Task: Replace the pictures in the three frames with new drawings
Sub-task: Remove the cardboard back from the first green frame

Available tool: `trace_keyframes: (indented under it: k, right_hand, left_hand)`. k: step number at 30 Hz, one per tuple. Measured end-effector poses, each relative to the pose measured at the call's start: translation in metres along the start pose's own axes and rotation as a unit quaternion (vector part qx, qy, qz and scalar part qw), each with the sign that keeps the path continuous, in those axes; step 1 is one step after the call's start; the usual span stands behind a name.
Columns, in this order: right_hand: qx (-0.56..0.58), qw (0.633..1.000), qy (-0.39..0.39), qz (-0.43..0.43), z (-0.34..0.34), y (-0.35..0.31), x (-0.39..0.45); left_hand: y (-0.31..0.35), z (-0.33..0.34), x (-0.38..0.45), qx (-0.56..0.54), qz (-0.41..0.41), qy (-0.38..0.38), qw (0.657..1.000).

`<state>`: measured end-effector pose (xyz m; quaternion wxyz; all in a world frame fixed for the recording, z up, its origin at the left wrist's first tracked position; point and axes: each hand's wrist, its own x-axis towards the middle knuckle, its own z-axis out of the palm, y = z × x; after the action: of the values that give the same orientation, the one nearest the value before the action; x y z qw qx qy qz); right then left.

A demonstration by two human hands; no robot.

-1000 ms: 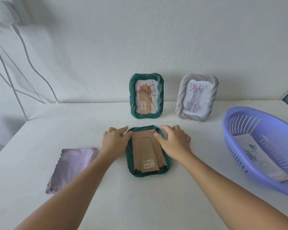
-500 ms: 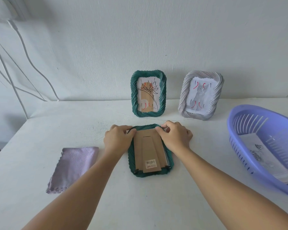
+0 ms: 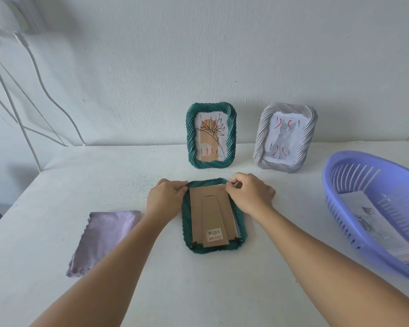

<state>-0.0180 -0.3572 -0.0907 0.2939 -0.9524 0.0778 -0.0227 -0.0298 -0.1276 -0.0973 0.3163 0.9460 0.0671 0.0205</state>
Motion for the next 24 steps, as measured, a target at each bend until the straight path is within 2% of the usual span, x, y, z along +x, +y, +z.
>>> trace_keyframes:
  k: [8, 11, 16, 19, 24]
  right_hand:
    - [0.01, 0.998, 0.003, -0.054, -0.002, 0.011, -0.004]
    - [0.048, 0.994, -0.005, -0.096, -0.001, 0.022, -0.009]
    - [0.068, 0.984, 0.004, -0.166, 0.001, 0.043, -0.03]
    - [0.079, 0.982, 0.023, -0.169, 0.004, 0.043, -0.03]
    - [0.081, 0.986, 0.0, -0.147, 0.001, 0.038, -0.025]
  left_hand:
    - [0.003, -0.008, -0.011, -0.033, -0.001, -0.015, 0.999]
    - [0.001, -0.02, -0.031, -0.009, 0.016, -0.001, 1.0]
    - [-0.006, -0.023, -0.052, -0.044, -0.007, -0.037, 0.998]
    - [-0.006, -0.02, -0.051, -0.073, -0.005, -0.03, 0.997]
    - [-0.001, -0.022, -0.045, -0.073, -0.005, -0.025, 0.997]
